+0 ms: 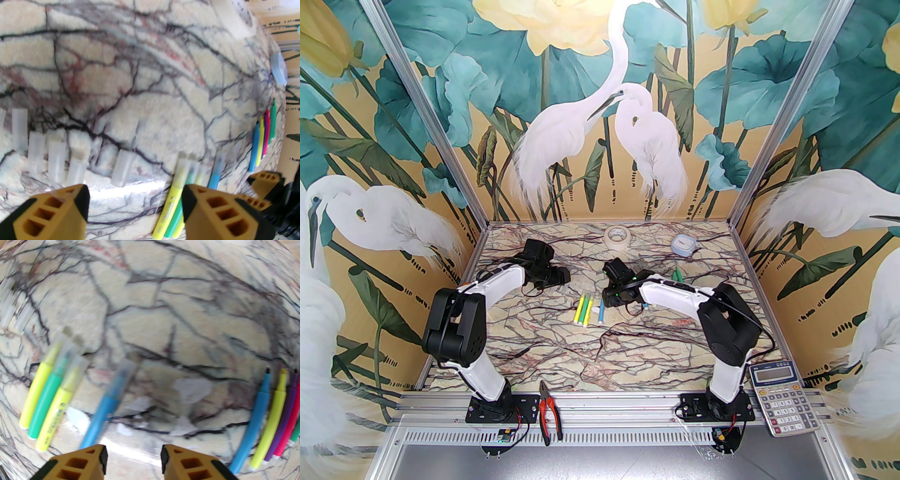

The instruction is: Open the pen caps

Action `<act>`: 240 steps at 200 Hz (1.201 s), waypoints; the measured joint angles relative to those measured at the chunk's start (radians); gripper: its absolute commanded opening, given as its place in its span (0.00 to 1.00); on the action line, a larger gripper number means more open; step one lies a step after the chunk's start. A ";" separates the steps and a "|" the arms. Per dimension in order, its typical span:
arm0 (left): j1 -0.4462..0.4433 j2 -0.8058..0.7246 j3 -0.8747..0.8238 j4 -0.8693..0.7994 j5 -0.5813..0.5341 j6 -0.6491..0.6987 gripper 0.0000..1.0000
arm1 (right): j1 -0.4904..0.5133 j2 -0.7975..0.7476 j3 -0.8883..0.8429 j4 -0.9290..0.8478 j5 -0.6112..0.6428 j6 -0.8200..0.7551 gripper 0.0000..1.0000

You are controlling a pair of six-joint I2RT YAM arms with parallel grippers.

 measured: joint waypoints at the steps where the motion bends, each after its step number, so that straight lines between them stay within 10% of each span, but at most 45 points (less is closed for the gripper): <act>1: 0.001 -0.002 -0.002 0.002 0.000 0.000 0.72 | 0.001 0.001 0.001 0.000 -0.001 0.000 0.45; 240: 0.050 -0.045 -0.087 0.093 0.019 -0.023 0.74 | 0.070 0.192 0.187 -0.198 0.039 -0.009 0.29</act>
